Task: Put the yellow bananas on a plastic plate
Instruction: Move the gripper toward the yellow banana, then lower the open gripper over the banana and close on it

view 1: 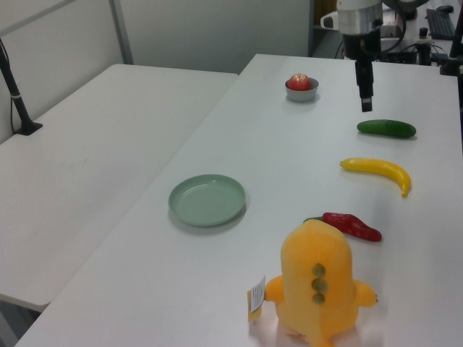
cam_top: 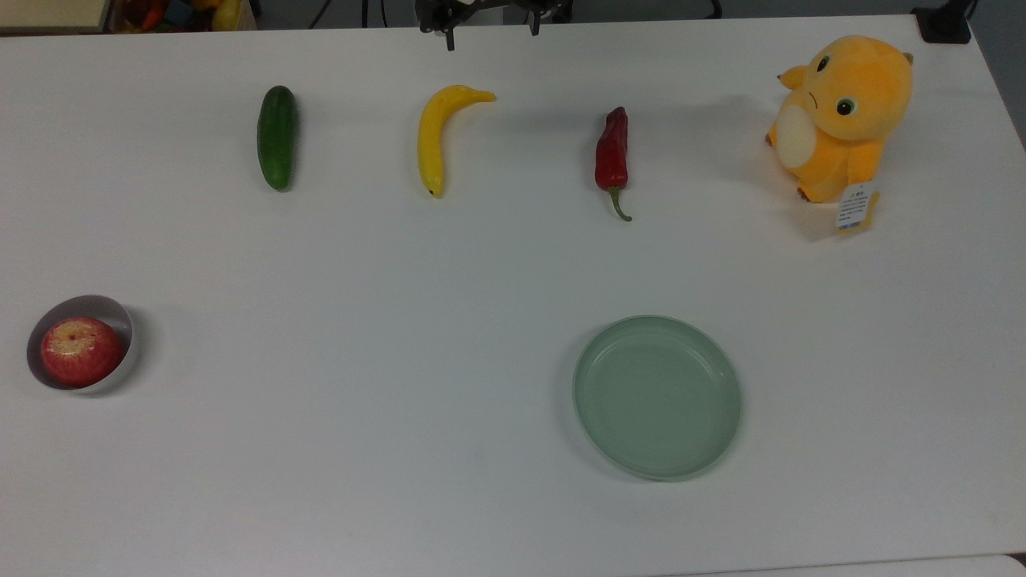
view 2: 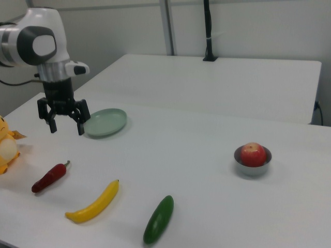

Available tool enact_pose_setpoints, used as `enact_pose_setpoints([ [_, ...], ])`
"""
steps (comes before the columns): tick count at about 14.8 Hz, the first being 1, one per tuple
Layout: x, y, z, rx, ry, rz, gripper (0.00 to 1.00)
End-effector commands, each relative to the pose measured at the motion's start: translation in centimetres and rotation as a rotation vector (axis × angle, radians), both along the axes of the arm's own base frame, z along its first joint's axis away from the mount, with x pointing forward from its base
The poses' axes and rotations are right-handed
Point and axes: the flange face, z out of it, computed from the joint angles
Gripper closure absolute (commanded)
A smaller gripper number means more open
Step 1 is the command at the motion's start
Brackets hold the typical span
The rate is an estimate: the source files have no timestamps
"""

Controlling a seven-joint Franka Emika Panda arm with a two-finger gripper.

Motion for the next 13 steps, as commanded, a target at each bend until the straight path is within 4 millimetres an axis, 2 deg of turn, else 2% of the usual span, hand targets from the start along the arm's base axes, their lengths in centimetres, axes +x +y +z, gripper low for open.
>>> enact_pose_setpoints([
  [1, -1.7, -1.5, -3.2, -0.022, 0.078, -0.009, 0.0],
  [2, -1.7, -3.5, -4.0, -0.025, 0.097, -0.047, 0.0],
  [3, -2.0, -4.2, -5.1, -0.028, 0.119, -0.06, 0.0],
  [6, -2.7, -7.6, -9.9, -0.027, 0.126, -0.141, 0.0],
  [9, -3.6, -8.4, -14.4, -0.029, 0.099, -0.179, 0.0],
  [10, -4.0, -10.0, -15.7, -0.027, 0.087, -0.218, 0.0],
  [11, -4.2, -10.2, -16.7, -0.022, 0.063, -0.224, 0.0],
  [13, -4.1, -10.6, -17.7, -0.02, 0.037, -0.23, 0.0],
])
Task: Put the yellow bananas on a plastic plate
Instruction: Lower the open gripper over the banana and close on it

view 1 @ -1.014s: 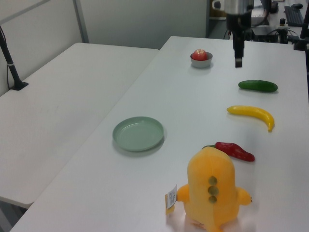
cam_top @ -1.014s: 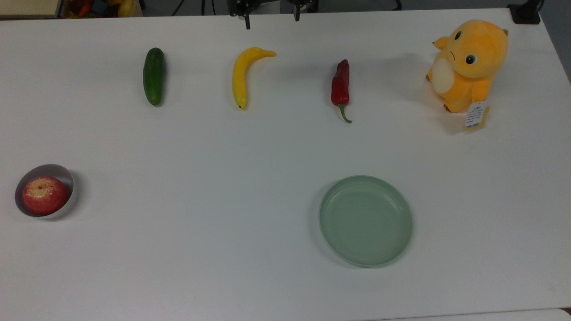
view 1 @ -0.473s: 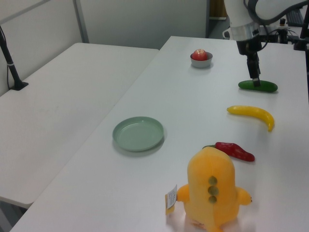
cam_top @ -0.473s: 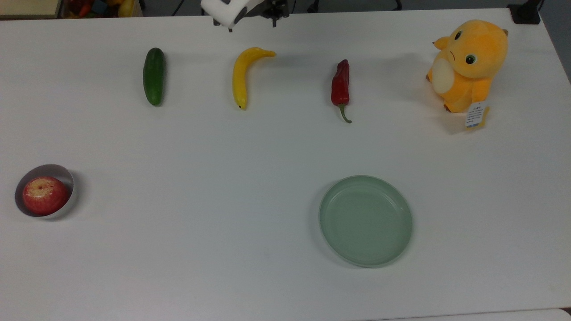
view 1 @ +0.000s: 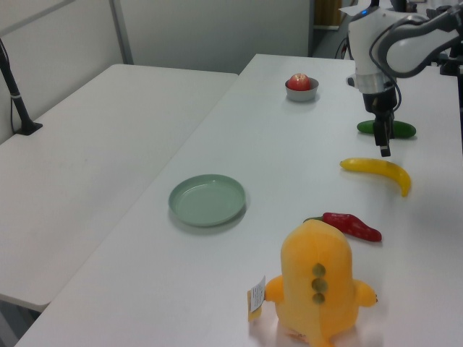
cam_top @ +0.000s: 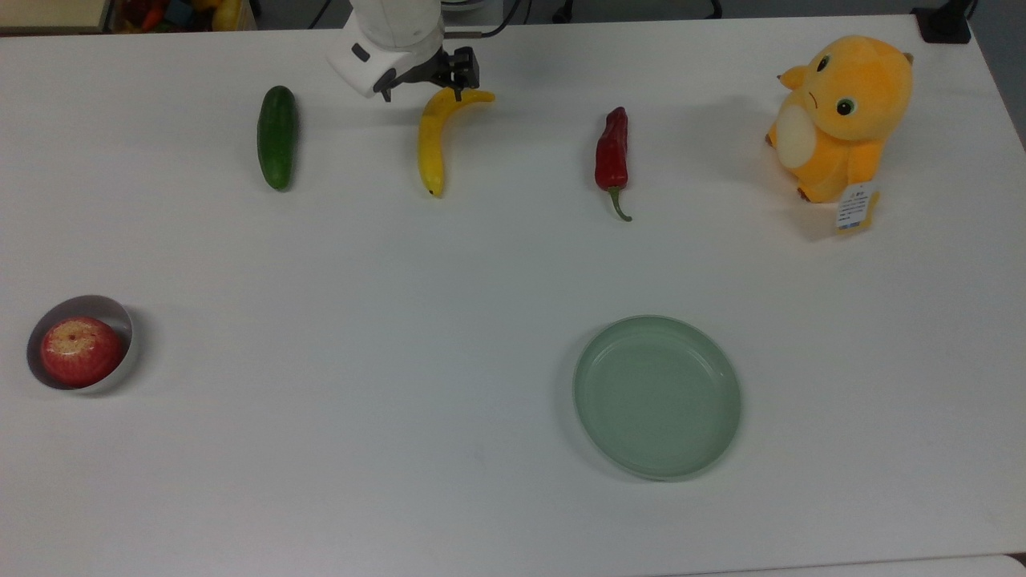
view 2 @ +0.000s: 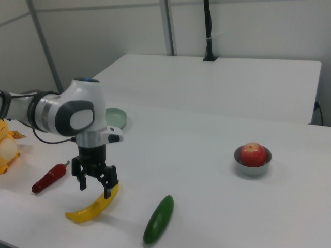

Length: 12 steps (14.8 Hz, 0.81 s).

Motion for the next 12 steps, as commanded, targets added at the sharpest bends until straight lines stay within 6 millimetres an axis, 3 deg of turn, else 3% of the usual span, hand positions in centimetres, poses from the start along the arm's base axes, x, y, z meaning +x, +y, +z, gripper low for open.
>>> enact_pose_setpoints([
  [1, -0.6, -0.7, -1.3, -0.009, -0.052, -0.029, 0.0],
  [6, -0.5, -1.1, -4.3, -0.013, -0.077, -0.033, 0.04],
  [7, -0.5, -1.0, -4.3, -0.015, -0.077, -0.024, 0.14],
  [8, -0.5, -1.0, -4.6, -0.024, -0.07, 0.006, 0.32],
  [9, -0.6, -1.0, -5.0, -0.038, -0.061, 0.032, 0.52],
  [11, -0.6, -1.0, -5.0, -0.04, -0.058, 0.021, 1.0],
  [12, -0.6, -1.0, -4.9, -0.04, -0.057, 0.021, 1.0],
])
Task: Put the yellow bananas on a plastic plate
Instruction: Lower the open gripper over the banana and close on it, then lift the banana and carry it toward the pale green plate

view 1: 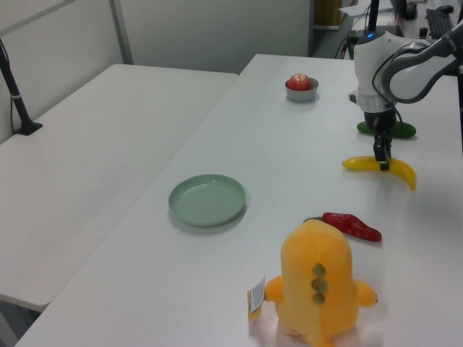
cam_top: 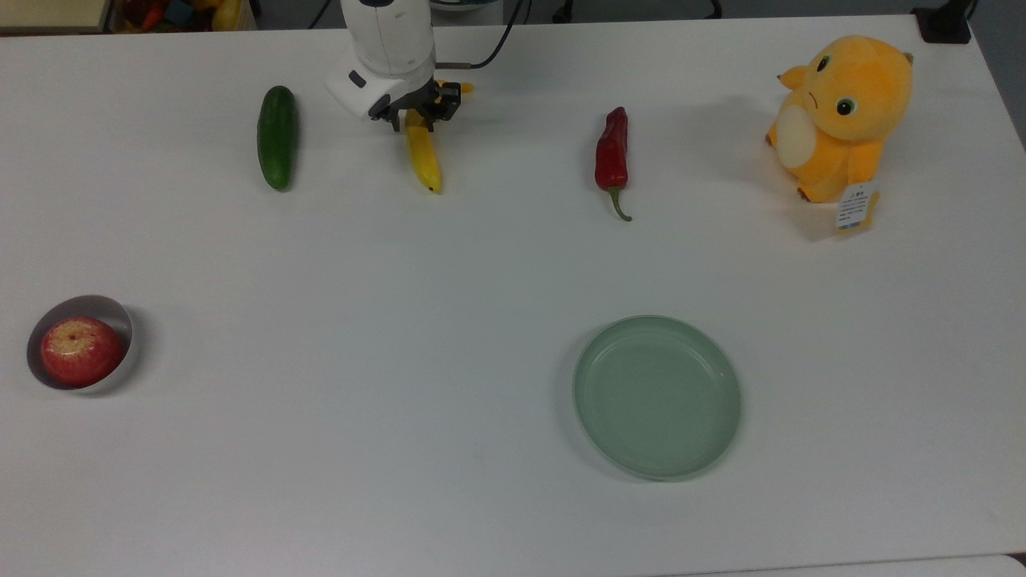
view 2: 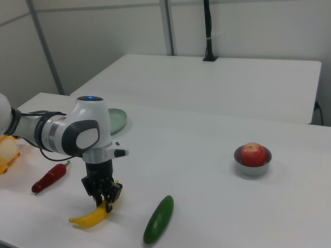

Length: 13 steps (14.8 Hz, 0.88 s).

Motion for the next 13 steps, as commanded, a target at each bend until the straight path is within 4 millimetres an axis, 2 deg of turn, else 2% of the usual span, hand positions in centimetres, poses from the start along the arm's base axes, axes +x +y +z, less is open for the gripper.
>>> enact_pose_setpoints([
  [1, -0.3, 0.2, 0.0, -0.009, -0.008, 0.01, 1.0],
  [4, 0.2, -0.1, 1.2, -0.006, -0.031, -0.002, 1.0],
  [5, 1.2, -0.1, 2.5, -0.003, -0.057, -0.007, 1.0],
  [8, 4.7, 0.5, 6.9, 0.017, -0.152, -0.017, 1.0],
  [10, 6.7, 1.1, 9.0, 0.062, -0.2, -0.05, 1.0],
  [12, 9.5, 2.8, 10.9, 0.084, -0.191, -0.076, 1.0],
  [13, 11.8, 3.7, 12.2, 0.076, -0.182, -0.11, 1.0],
])
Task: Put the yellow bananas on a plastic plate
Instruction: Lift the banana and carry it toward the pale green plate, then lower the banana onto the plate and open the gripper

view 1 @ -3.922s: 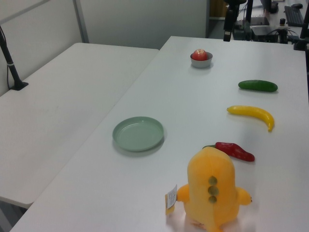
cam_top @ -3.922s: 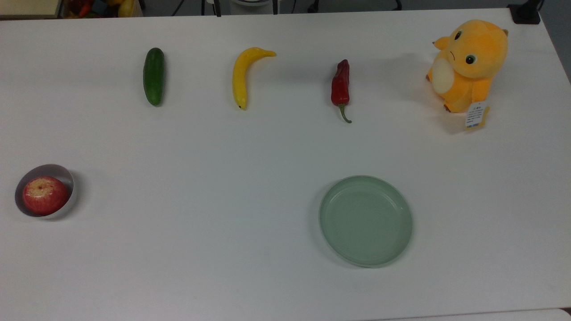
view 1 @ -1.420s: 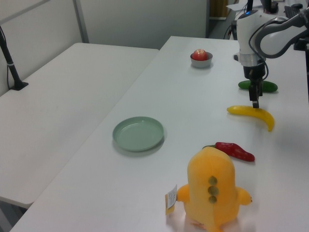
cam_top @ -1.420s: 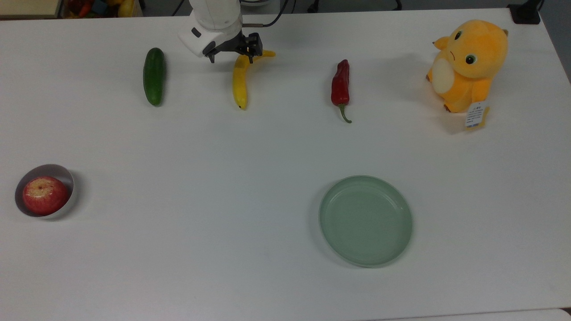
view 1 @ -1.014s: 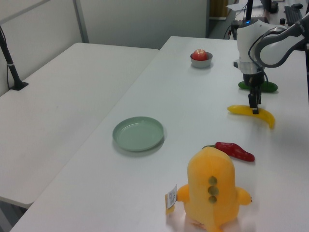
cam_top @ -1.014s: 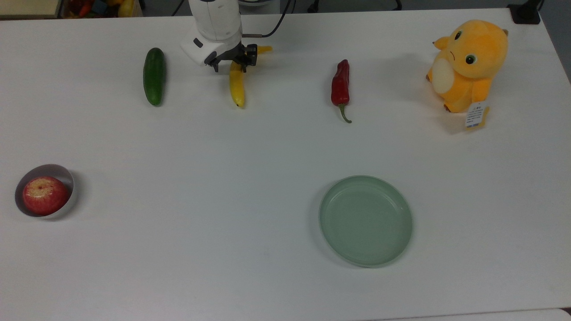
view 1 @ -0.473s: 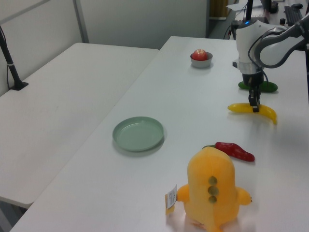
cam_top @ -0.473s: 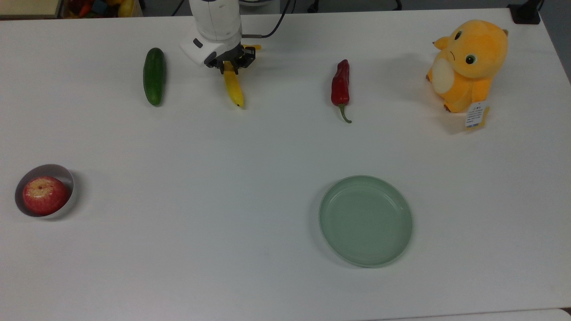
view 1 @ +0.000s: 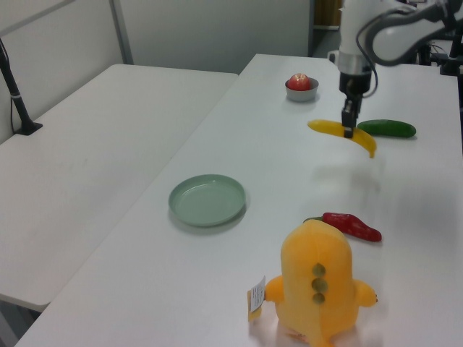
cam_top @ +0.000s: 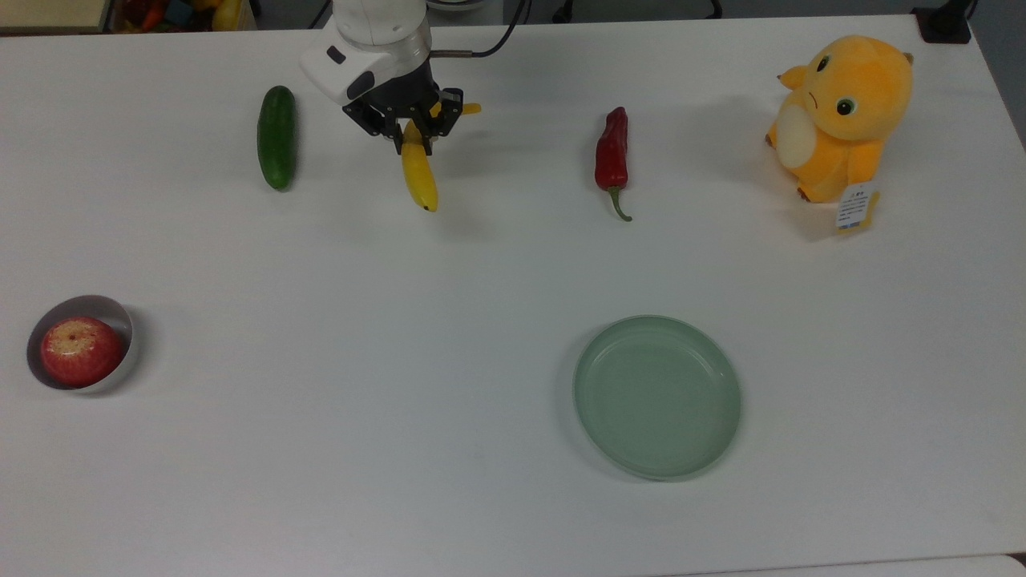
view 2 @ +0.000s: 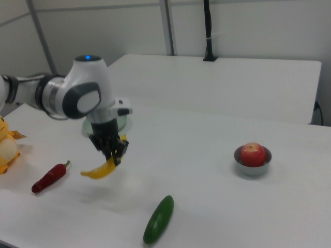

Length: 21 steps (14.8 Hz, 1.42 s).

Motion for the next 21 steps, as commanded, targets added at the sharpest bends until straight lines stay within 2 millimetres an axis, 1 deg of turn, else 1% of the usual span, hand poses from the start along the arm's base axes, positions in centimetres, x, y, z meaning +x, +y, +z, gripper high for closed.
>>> enact_pose_setpoints([
  [1, 6.2, 3.1, 2.6, 0.014, 0.03, -0.088, 1.0],
  [3, 8.5, 4.9, 4.0, 0.045, 0.006, -0.151, 1.0],
  [4, 9.2, 5.6, 4.3, 0.048, -0.004, -0.174, 1.0],
  [5, 10.6, 6.5, 4.4, 0.049, -0.025, -0.22, 1.0],
  [6, 12.4, 7.2, 4.5, 0.063, -0.049, -0.274, 1.0],
  [7, 13.9, 8.1, 3.7, 0.08, -0.061, -0.319, 1.0],
  [8, 14.5, 9.5, 3.2, 0.084, -0.079, -0.329, 1.0],
  [9, 14.9, 10.9, 2.7, 0.096, -0.113, -0.357, 1.0],
  [10, 15.2, 11.5, 1.6, 0.103, -0.129, -0.393, 1.0],
  [11, 15.5, 12.7, 0.7, 0.109, -0.138, -0.412, 1.0],
  [12, 15.9, 14.4, 0.0, 0.127, -0.162, -0.443, 1.0],
  [13, 15.9, 15.6, -0.2, 0.14, -0.181, -0.449, 1.0],
  [14, 16.2, 16.8, -0.9, 0.154, -0.202, -0.477, 1.0],
  [16, 16.9, 18.7, -2.0, 0.183, -0.241, -0.524, 1.0],
  [18, 17.0, 20.1, -2.7, 0.197, -0.257, -0.539, 1.0],
  [19, 17.1, 21.3, -2.8, 0.222, -0.284, -0.543, 1.0],
  [20, 17.1, 22.1, -3.5, 0.235, -0.285, -0.55, 1.0],
  [21, 17.1, 22.6, -3.7, 0.243, -0.292, -0.548, 1.0],
])
